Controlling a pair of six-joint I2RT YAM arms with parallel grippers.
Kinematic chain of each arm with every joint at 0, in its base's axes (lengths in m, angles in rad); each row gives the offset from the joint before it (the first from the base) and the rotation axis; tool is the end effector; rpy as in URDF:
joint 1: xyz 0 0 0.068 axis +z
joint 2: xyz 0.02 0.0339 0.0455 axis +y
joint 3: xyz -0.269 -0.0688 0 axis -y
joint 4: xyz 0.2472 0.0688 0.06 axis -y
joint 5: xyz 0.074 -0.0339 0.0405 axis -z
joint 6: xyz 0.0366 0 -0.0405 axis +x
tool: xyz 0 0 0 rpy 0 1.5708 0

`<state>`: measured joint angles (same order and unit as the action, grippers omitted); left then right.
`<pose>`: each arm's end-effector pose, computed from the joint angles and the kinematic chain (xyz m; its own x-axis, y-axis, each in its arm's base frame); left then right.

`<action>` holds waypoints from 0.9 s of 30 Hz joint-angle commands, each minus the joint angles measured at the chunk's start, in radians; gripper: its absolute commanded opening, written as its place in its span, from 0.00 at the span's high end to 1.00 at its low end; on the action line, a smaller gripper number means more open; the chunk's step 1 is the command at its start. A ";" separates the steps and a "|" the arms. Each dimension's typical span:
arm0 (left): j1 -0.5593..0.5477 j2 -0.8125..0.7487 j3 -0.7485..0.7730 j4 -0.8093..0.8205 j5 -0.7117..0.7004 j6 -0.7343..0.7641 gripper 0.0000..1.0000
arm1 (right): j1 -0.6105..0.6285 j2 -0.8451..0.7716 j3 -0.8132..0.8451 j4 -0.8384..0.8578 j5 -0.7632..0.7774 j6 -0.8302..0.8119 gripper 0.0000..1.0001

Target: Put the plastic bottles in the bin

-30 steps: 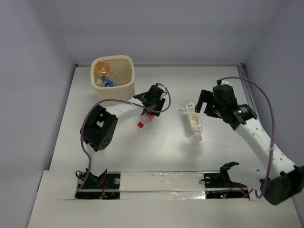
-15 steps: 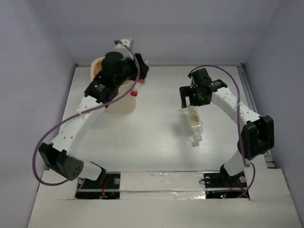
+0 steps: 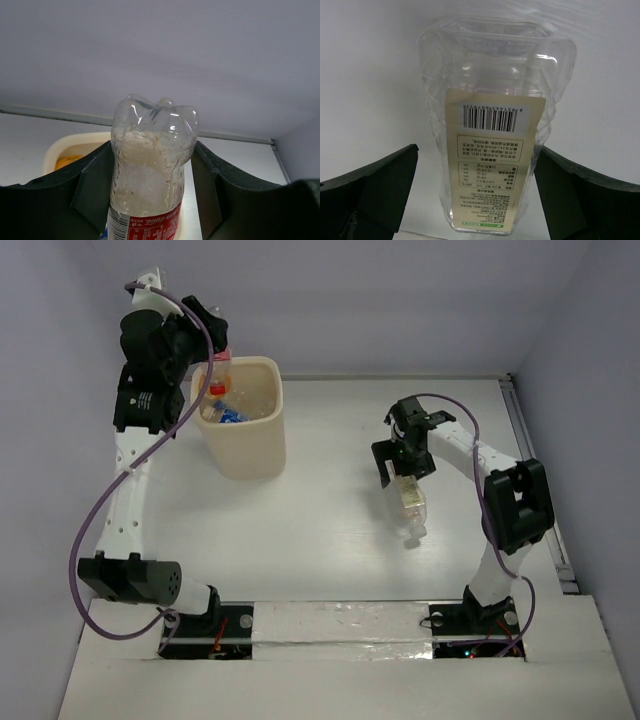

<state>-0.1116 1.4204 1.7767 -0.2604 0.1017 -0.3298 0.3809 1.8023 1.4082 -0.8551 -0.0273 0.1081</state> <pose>0.2981 -0.0371 0.5325 0.0216 -0.3266 -0.9449 0.2307 0.9213 -0.3132 0.3412 0.1377 0.2309 -0.9166 -0.2509 -0.3114 -0.2824 0.9574 0.0598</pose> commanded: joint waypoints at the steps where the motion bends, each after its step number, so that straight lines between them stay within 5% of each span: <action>1: 0.039 0.028 -0.025 0.105 0.032 -0.044 0.69 | 0.001 0.019 -0.020 0.025 -0.022 -0.010 0.00; 7: 0.039 -0.012 -0.274 0.366 -0.003 -0.017 0.69 | 0.001 0.046 -0.061 0.077 -0.049 0.016 0.01; 13: 0.039 -0.037 -0.491 0.564 -0.039 0.026 0.66 | 0.001 0.020 -0.091 0.133 -0.065 0.044 0.16; 16: 0.039 -0.054 -0.534 0.604 -0.019 0.025 0.58 | 0.001 -0.027 -0.084 0.152 -0.082 0.070 0.29; 21: 0.030 -0.100 -0.565 0.592 -0.017 0.015 0.22 | 0.001 -0.228 -0.019 0.235 -0.164 0.123 0.34; 27: 0.030 -0.193 -0.502 0.478 0.023 -0.055 0.05 | 0.078 -0.356 0.231 0.411 -0.244 0.252 0.35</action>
<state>-0.0792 1.3052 1.2114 0.2165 0.0975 -0.3408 0.4122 1.5230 1.4948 -0.6601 -0.1940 0.2768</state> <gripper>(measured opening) 0.940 0.802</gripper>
